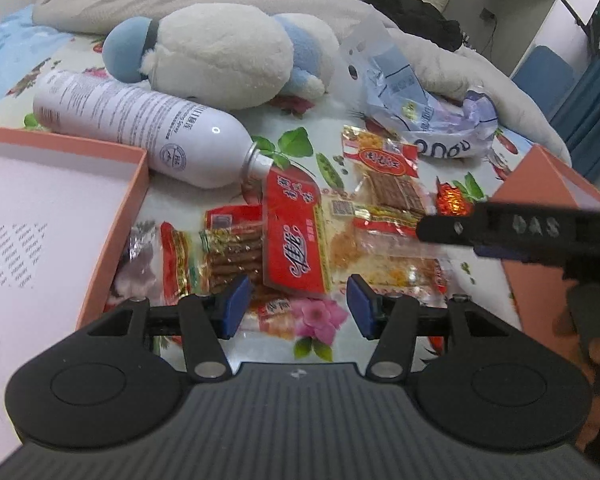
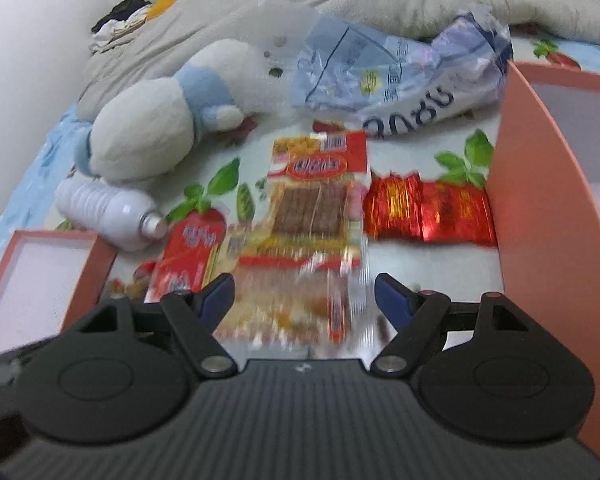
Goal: Organize snacks
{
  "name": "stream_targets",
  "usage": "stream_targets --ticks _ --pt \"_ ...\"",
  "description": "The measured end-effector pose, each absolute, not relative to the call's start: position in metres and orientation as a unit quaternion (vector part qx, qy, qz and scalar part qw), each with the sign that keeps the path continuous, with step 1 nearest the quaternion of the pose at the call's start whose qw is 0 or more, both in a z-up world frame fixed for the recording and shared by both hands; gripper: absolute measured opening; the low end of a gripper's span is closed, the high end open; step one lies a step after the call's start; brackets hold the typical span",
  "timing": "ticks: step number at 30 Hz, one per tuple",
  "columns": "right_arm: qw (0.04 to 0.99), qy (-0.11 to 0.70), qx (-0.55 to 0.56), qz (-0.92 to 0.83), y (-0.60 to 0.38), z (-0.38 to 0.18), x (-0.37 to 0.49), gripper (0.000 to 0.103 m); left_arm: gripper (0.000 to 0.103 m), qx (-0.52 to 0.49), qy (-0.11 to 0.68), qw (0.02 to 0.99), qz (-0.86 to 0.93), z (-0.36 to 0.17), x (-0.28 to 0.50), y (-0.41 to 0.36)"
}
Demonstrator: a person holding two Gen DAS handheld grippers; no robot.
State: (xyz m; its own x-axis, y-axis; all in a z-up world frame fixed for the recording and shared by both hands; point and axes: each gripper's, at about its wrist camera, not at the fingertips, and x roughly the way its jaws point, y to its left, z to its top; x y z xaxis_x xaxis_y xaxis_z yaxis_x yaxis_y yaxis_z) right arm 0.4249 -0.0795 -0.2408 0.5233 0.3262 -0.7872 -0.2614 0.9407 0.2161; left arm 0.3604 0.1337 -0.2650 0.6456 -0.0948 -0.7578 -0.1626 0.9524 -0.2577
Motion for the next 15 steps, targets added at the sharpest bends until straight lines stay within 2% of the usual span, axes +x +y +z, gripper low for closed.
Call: stream_targets --ticks 4,11,15 --pt "0.872 0.46 0.038 0.164 -0.071 -0.246 0.441 0.079 0.058 -0.162 0.41 0.897 0.029 -0.269 0.363 0.137" --pt "0.867 0.476 0.007 0.149 -0.05 -0.259 0.461 0.079 0.042 -0.176 0.412 0.892 0.053 -0.271 0.372 0.137" --pt "0.86 0.489 -0.019 0.143 -0.04 -0.269 0.464 0.08 0.038 -0.147 0.422 0.891 0.072 -0.273 0.38 0.127"
